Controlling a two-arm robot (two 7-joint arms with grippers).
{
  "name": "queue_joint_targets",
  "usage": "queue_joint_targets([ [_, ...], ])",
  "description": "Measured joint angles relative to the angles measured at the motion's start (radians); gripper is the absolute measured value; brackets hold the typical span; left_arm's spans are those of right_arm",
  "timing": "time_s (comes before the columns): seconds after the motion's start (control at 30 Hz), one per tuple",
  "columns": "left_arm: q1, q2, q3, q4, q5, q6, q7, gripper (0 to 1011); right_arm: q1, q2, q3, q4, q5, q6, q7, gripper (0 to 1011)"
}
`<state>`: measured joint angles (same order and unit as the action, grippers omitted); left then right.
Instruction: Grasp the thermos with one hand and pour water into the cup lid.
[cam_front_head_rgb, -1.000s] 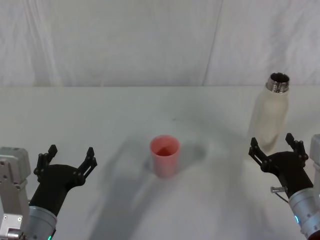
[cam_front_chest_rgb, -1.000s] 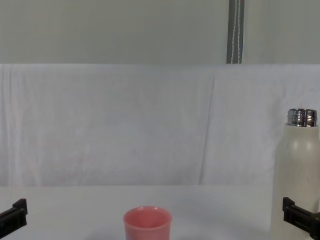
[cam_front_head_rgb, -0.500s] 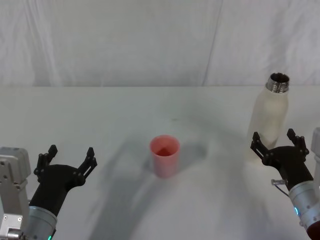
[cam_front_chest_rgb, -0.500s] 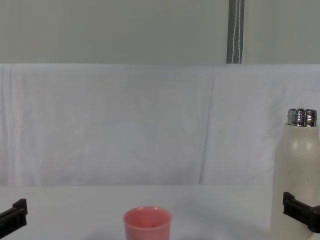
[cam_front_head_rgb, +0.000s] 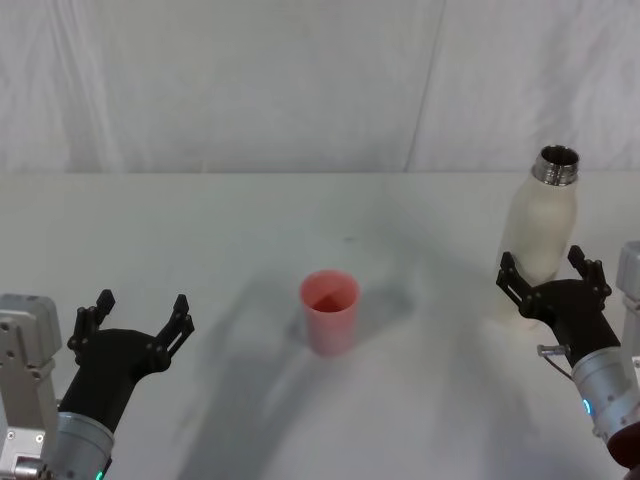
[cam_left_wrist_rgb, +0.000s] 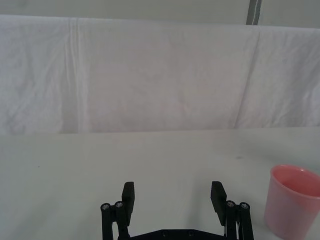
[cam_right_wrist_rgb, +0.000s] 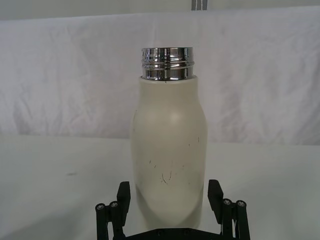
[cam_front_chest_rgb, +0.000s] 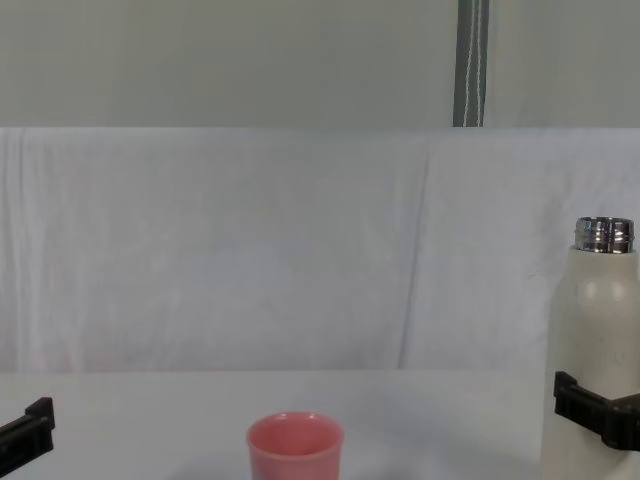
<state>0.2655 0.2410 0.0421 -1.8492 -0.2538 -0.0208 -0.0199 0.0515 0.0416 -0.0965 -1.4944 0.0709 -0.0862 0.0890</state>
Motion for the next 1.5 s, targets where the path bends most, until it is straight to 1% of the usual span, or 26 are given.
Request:
queue_joint_targets([
  [0.63,0.0,0.0,0.0,0.0,0.0,0.0,0.0,1001,0.064,-0.004,-0.001,0.076,0.011,-0.011,0.016,1000],
  [0.9,0.0,0.0,0.0,0.0,0.0,0.0,0.0,1001,0.09,-0.001,-0.005,0.107,0.012,-0.025,0.023,1001],
  [1.5,0.0,0.0,0.0,0.0,0.0,0.0,0.0,1001,0.087,0.0,-0.005,0.103,0.012,-0.024,0.022,1001],
])
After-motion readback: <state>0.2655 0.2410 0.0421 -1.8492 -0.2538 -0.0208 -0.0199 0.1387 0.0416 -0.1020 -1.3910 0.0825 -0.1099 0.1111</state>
